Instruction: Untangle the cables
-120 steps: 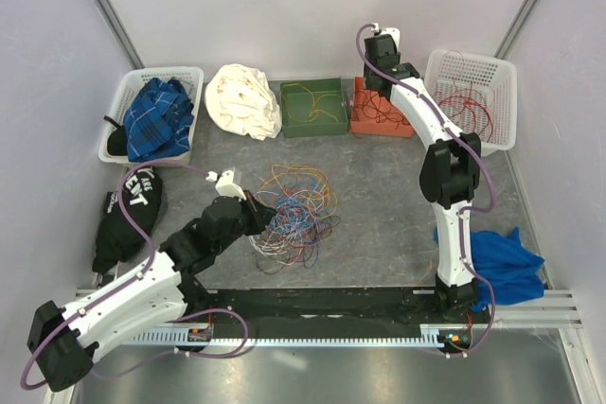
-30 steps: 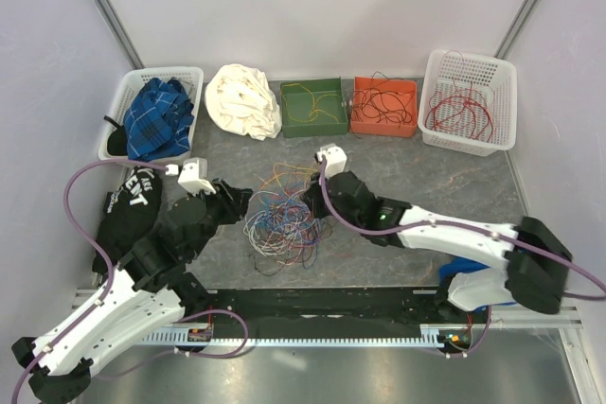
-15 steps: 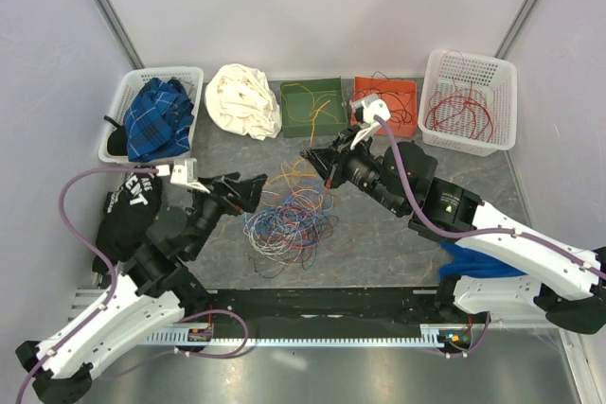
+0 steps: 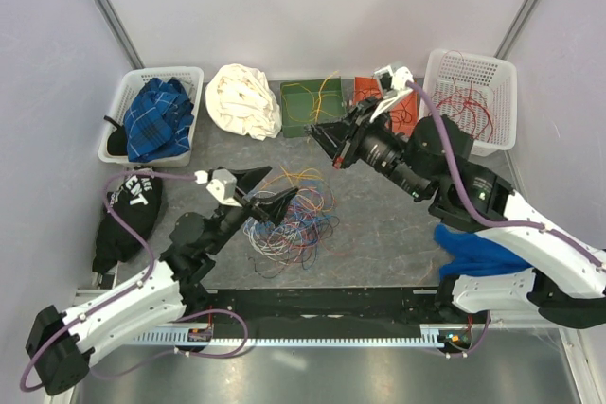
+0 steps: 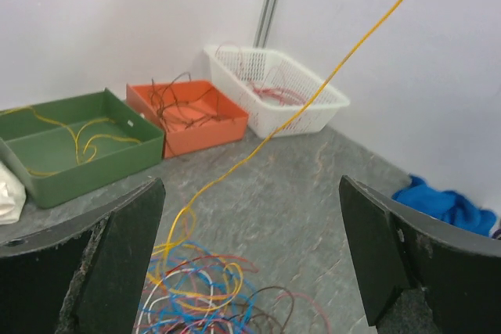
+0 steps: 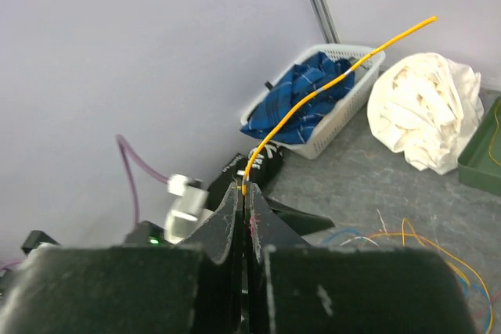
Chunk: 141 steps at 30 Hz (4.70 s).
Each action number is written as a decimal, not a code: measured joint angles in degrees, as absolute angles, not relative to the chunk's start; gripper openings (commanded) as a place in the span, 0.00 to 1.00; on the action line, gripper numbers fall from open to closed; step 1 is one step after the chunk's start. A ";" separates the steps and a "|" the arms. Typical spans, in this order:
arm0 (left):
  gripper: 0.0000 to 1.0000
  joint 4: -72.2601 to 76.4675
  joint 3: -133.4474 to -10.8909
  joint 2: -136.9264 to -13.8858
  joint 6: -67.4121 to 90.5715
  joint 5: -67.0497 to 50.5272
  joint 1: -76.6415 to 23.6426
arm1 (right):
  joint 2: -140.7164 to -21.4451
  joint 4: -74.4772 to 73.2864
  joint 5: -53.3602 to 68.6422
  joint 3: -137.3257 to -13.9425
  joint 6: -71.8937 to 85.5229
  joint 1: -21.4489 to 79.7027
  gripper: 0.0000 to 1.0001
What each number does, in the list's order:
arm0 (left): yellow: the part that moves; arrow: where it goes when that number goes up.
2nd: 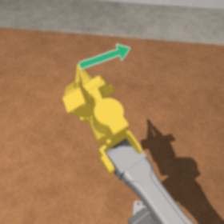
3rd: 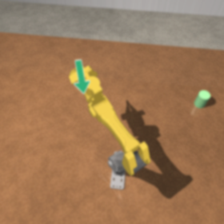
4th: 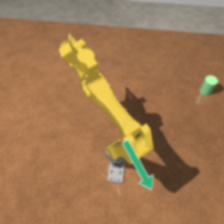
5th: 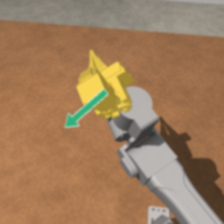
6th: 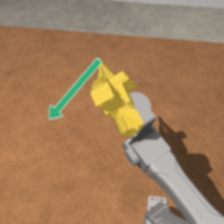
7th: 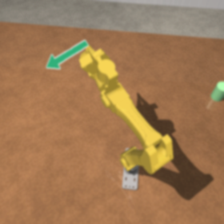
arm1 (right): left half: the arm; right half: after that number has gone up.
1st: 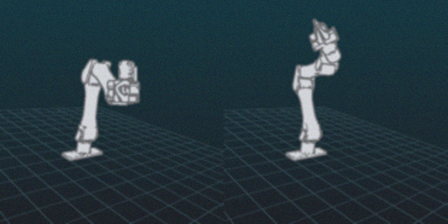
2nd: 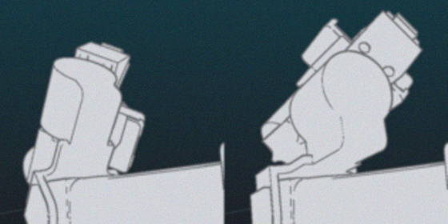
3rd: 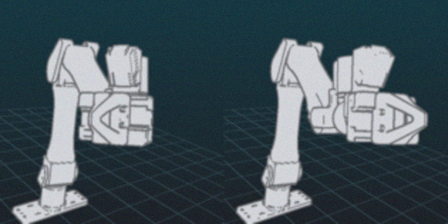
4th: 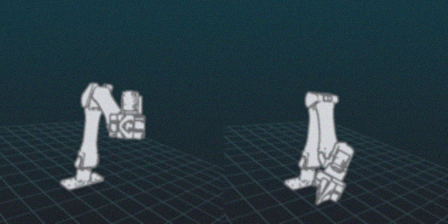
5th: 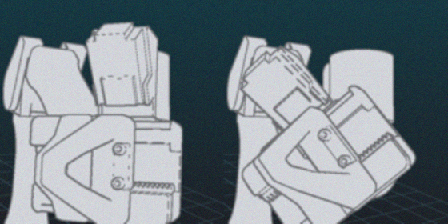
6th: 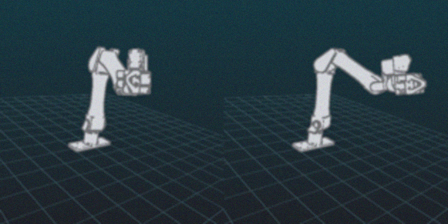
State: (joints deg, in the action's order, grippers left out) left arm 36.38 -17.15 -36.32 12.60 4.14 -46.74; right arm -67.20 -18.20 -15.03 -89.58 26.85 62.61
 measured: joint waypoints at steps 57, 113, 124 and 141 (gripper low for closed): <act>0.02 -41.63 -116.03 -80.62 14.28 6.90 -46.70 | -60.14 0.14 -22.81 -58.52 16.40 62.63 0.73; 0.99 33.85 -29.26 -41.10 23.70 -5.48 -41.89 | -65.23 -16.97 -38.06 -91.53 10.09 61.69 0.00; 1.00 49.15 -29.02 -57.39 21.61 -14.00 -46.22 | -66.26 -19.16 -31.68 -92.09 14.22 61.71 0.00; 0.02 26.15 -45.69 -71.48 26.50 4.54 -47.16 | -66.83 -21.58 -30.44 -93.12 14.31 61.71 0.00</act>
State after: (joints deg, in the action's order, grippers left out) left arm 26.15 -45.69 -71.48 26.50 4.54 -47.16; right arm -66.83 -21.58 -30.44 -93.12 14.31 61.71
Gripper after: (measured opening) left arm 0.033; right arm 0.004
